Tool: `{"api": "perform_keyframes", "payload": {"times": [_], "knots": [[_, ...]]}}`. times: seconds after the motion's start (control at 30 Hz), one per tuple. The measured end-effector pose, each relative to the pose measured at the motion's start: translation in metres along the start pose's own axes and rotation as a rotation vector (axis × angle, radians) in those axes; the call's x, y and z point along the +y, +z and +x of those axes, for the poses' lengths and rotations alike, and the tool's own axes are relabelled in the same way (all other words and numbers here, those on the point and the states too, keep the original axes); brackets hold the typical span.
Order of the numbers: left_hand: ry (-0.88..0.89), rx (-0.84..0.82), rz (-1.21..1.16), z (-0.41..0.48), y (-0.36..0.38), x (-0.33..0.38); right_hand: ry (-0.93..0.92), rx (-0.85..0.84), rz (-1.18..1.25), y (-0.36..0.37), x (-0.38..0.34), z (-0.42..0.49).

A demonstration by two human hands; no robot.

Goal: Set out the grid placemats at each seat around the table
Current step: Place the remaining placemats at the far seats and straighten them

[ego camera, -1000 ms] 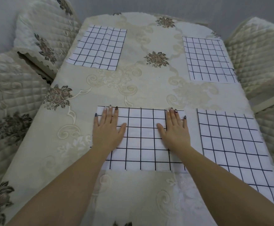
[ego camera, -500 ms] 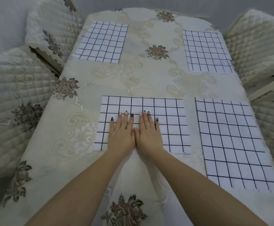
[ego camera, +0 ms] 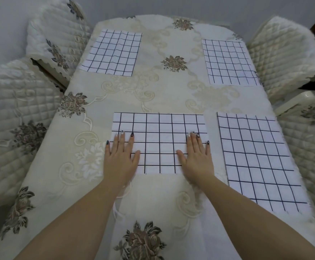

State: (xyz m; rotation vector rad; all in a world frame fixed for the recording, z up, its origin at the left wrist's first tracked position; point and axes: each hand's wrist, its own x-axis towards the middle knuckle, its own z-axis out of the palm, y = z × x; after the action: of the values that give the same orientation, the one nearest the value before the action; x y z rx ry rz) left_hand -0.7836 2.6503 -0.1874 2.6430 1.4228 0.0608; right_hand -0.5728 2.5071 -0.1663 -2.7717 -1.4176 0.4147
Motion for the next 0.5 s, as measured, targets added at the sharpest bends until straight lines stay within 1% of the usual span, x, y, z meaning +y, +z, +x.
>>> {"api": "perform_keyframes", "payload": {"times": [0.17,0.23,0.3,0.37,0.43,0.5], "knots": [[-0.021,-0.054,-0.083,-0.004,-0.01,-0.012,0.073,-0.069,-0.008,-0.011,0.015,-0.007],[-0.125,-0.01,-0.218,-0.002,-0.022,-0.015,0.081,-0.077,0.063,-0.019,0.008,-0.009],[-0.297,0.069,-0.407,-0.003,-0.042,-0.019,0.033,-0.042,0.192,-0.026,-0.004,-0.017],[-0.461,0.139,-0.549,-0.006,-0.06,-0.025,-0.005,0.022,0.378,-0.031,-0.02,-0.031],[-0.581,0.105,-0.628,-0.008,-0.07,-0.029,0.025,0.08,0.591,-0.035,-0.038,-0.047],[-0.633,0.003,-0.646,-0.011,-0.073,-0.03,0.07,0.057,0.732,-0.037,-0.052,-0.061]]}}
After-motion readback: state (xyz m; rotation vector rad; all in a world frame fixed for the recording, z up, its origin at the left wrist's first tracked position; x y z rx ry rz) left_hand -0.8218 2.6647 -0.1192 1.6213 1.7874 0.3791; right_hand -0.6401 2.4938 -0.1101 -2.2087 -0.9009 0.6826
